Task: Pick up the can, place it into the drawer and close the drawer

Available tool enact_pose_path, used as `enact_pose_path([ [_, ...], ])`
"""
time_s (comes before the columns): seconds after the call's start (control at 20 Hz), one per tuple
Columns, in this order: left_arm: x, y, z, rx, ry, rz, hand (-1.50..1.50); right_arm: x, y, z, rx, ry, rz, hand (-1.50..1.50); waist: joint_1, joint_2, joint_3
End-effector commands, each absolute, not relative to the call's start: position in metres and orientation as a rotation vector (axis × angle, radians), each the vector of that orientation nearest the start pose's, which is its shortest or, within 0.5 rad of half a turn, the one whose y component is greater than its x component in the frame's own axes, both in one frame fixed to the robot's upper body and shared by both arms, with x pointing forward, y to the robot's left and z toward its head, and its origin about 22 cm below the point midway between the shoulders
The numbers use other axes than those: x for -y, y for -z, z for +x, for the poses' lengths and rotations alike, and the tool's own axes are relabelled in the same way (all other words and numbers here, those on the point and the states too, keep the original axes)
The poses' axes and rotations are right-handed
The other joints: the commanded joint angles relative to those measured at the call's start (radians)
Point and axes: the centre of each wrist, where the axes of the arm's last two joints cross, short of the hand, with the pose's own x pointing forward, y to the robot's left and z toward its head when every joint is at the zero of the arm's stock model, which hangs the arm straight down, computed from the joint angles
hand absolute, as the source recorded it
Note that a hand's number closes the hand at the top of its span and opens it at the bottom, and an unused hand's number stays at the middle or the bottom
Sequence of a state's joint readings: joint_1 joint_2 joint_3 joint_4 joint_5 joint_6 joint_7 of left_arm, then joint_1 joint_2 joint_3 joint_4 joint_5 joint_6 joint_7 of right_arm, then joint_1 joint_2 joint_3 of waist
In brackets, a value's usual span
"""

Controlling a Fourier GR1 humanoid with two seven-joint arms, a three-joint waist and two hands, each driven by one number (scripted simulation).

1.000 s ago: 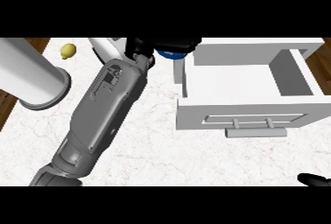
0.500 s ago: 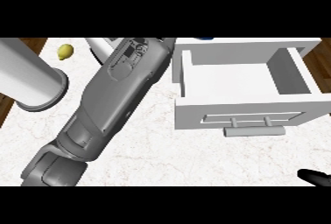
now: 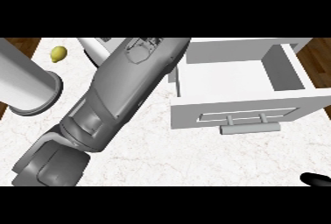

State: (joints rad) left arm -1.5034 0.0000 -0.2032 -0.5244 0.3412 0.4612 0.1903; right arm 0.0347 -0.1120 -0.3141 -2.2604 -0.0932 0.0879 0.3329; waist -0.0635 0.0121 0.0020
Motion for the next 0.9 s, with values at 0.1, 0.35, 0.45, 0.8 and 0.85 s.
enact_pose_path([
  [0.1, 0.022, -0.263, 0.428, 1.691, 0.202, -0.005, 1.50, 0.302, -0.174, 0.173, 1.904, 0.035, -0.250, -1.50, -0.018, 0.004, 0.000],
  [0.35, 0.019, -0.248, 0.433, 1.691, 0.143, 0.101, -1.50, 0.309, -0.170, 0.193, 1.908, 0.007, -0.248, -1.50, -0.042, 0.013, 0.003],
  [0.45, 0.021, -0.256, 0.434, 1.681, 0.119, 0.106, -1.50, 0.299, -0.175, 0.190, 1.918, 0.007, -0.242, -1.50, -0.038, 0.013, 0.002],
  [0.8, 0.018, -0.248, 0.436, 1.711, 0.083, 0.149, -1.50, 0.300, -0.186, 0.200, 1.954, -0.135, -0.329, -1.50, -0.051, 0.019, 0.002],
  [0.85, 0.015, -0.249, 0.439, 1.719, 0.085, 0.142, -1.50, 0.294, -0.190, 0.185, 1.966, -0.116, -0.338, -1.50, -0.032, 0.014, 0.000],
])
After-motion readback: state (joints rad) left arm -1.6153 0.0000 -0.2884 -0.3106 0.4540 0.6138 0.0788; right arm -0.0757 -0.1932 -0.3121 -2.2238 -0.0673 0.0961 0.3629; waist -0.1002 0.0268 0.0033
